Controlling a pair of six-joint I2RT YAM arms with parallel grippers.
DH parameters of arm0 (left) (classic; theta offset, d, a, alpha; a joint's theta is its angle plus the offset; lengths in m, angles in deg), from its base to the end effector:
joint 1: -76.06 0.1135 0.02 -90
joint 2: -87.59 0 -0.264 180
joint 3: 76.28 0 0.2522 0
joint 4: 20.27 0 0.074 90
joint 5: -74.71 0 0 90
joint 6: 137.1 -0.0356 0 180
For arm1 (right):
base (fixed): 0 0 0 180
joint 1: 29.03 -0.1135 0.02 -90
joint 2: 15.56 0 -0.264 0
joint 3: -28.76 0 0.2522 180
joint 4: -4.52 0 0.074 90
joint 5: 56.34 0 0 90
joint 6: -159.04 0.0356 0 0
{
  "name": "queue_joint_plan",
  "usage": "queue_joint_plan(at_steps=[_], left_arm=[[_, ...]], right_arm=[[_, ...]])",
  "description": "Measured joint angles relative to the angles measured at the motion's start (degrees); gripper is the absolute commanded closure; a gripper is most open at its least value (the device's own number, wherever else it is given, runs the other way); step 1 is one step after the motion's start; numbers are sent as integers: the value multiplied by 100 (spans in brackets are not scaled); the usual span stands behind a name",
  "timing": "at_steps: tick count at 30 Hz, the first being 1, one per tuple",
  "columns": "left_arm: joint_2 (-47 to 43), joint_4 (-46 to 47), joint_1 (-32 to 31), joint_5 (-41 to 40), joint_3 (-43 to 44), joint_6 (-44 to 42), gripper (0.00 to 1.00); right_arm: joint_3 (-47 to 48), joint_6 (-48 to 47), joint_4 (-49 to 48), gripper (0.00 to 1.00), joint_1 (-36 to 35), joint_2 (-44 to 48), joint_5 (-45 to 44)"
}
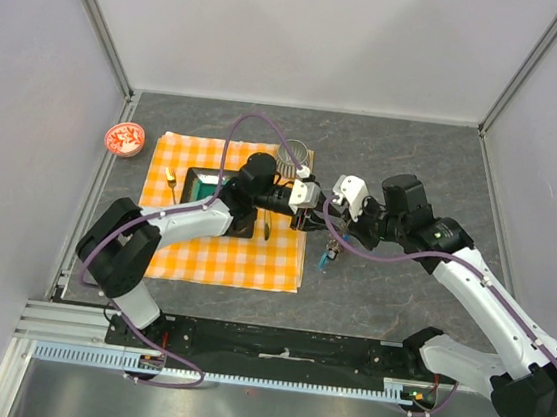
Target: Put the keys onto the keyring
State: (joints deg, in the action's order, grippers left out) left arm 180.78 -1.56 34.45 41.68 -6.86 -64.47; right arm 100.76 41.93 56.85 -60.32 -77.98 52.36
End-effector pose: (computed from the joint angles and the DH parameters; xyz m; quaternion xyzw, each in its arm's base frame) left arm 0.2483 -0.2604 0.2672 0.5995 0.4058 -0.4686 0.5064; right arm 0.1868 0.1269 0.3164 -0.4979 0.7574 0.1632 0.3897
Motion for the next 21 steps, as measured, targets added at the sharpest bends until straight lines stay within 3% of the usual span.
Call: queue_joint_plan(at_steps=[13, 21], left_arm=[[245, 785, 0, 4, -76, 450, 71], [275, 809, 0, 33, -74, 507, 75]], right_arm=[[-57, -20, -122, 100, 0, 175, 76], [-66, -20, -129, 100, 0, 181, 81]])
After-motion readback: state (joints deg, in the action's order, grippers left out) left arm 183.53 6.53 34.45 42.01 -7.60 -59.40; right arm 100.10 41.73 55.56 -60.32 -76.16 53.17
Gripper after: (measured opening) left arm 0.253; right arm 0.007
